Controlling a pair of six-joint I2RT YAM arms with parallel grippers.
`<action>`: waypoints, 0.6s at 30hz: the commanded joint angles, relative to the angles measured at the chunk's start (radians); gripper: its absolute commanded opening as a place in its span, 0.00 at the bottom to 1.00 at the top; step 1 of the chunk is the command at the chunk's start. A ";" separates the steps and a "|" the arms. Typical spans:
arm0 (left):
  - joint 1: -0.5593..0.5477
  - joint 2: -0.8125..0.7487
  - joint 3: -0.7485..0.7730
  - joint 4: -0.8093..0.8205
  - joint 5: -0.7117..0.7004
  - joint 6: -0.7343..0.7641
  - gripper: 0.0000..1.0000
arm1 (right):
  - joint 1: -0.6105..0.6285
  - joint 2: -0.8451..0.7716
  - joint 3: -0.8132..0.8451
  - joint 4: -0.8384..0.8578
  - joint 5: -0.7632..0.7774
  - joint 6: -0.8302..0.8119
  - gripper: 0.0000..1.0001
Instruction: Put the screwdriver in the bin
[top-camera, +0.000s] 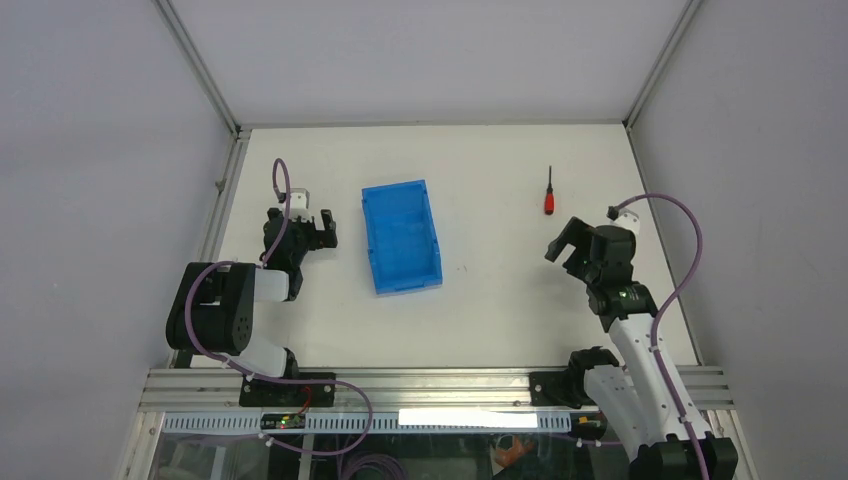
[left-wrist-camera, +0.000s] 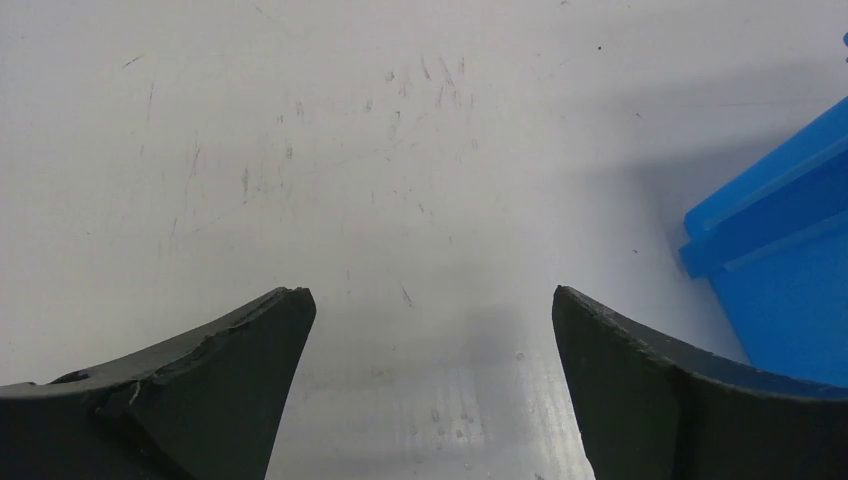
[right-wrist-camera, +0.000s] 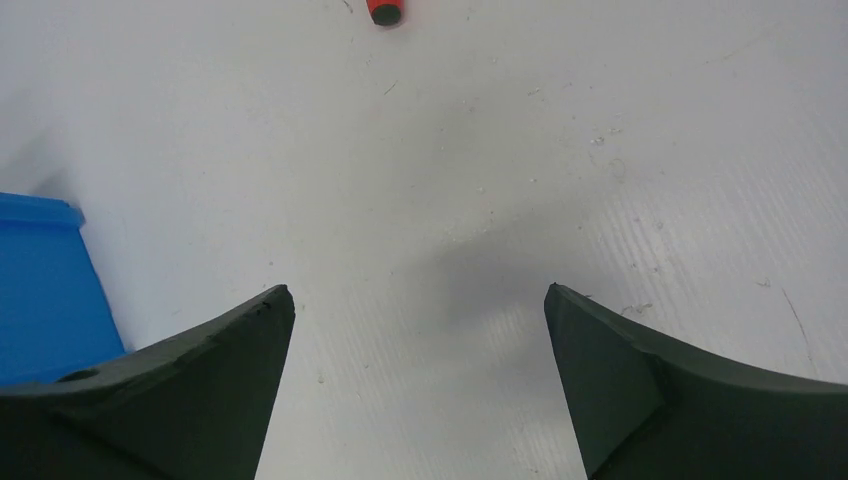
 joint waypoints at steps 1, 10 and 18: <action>-0.008 -0.024 0.004 0.027 -0.001 -0.018 0.99 | 0.004 -0.025 -0.005 0.024 0.033 0.020 0.99; -0.008 -0.024 0.004 0.027 -0.001 -0.017 0.99 | 0.005 0.068 0.086 0.009 0.014 0.028 0.99; -0.008 -0.024 0.004 0.027 -0.001 -0.017 0.99 | 0.005 0.254 0.323 -0.019 -0.019 0.033 0.99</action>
